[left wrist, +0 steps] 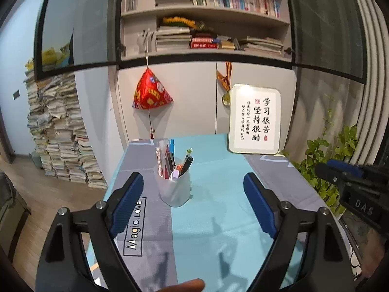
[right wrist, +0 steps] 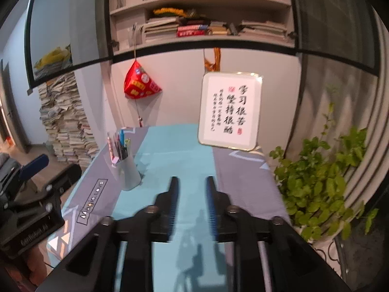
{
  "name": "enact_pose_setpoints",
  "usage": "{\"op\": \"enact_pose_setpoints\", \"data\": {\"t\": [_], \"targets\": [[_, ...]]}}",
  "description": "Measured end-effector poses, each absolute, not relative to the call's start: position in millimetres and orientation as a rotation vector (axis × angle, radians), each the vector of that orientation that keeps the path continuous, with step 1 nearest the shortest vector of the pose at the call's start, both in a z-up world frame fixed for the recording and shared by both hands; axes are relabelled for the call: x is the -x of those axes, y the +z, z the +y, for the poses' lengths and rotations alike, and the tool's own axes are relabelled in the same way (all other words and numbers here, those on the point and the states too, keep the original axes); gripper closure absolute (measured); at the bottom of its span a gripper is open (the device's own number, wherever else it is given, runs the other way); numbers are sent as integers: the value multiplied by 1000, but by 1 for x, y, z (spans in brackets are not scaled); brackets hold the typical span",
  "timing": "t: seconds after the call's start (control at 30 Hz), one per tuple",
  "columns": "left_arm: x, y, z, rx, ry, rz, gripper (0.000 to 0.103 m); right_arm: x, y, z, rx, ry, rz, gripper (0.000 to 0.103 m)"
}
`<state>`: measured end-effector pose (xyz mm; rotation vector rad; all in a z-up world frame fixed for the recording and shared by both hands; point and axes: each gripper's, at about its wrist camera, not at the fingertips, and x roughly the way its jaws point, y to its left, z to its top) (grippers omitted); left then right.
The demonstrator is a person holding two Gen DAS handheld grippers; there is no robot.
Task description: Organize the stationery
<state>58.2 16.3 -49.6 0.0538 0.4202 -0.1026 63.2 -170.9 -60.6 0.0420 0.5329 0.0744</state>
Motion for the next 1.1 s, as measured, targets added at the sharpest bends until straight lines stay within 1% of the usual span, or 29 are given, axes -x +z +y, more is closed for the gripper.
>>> {"op": "enact_pose_setpoints", "data": {"t": [0.03, 0.07, 0.3, 0.33, 0.37, 0.43, 0.6, 1.1], "targets": [[-52, -48, 16, -54, -102, 410, 15, -57, -57, -172, -42, 69, 519, 61], [-46, -45, 16, -51, -105, 397, 13, -50, -51, -172, -41, 63, 498, 58], [-8, -25, 22, -36, -95, 313, 9, -14, -23, -173, -38, 47, 430, 57], [-3, -21, 22, -39, -96, 296, 6, -7, -20, -173, -42, 50, 413, 55], [4, -18, 22, -44, -95, 278, 3, -3, -18, -172, -44, 53, 403, 50], [16, -15, 21, -52, -90, 246, 2, 7, -14, -171, -47, 56, 379, 47], [32, -12, 16, -69, -104, 222, 1, 19, -10, -172, -55, 58, 365, 46], [29, -17, 19, -47, -85, 256, 1, 22, -16, -178, -63, 53, 378, 45]]}}
